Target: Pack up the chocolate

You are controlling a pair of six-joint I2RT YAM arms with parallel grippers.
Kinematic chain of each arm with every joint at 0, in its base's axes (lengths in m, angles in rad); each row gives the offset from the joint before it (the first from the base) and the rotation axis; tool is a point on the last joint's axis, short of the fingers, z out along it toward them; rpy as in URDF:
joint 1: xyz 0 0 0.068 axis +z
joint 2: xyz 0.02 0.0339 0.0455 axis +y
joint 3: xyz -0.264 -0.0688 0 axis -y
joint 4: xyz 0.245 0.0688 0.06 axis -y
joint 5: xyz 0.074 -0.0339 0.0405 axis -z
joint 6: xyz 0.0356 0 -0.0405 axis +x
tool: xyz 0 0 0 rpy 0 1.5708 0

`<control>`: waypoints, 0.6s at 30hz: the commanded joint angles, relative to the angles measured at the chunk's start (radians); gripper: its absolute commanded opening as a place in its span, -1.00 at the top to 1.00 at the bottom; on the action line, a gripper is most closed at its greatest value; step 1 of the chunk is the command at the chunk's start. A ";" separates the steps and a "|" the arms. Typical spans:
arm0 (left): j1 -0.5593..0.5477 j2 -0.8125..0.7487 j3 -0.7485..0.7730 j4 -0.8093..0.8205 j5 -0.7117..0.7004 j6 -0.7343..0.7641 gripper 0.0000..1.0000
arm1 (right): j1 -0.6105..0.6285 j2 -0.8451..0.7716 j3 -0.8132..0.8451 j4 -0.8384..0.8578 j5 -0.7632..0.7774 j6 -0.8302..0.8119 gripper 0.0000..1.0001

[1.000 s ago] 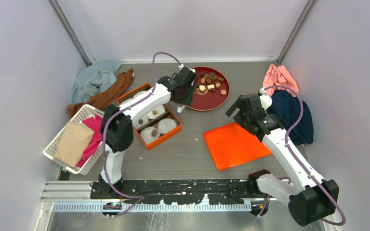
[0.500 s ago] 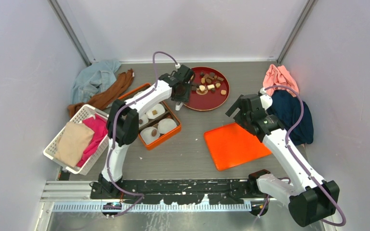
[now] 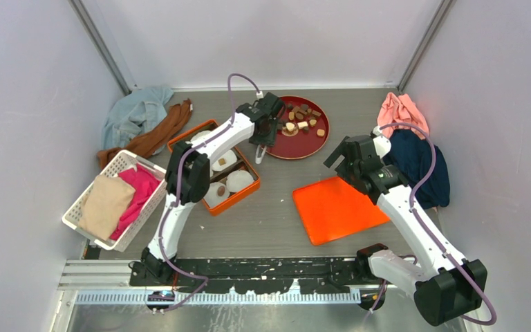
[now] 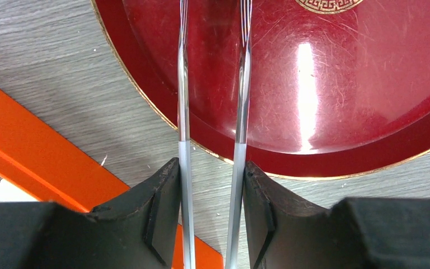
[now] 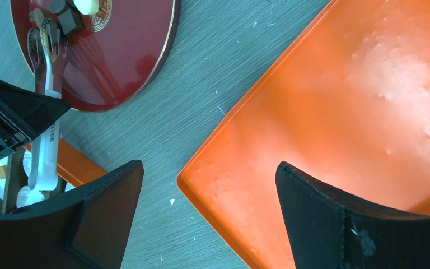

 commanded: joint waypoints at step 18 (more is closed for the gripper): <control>0.028 0.077 0.139 -0.032 0.013 -0.021 0.32 | -0.003 -0.016 0.032 0.019 0.015 0.013 -0.86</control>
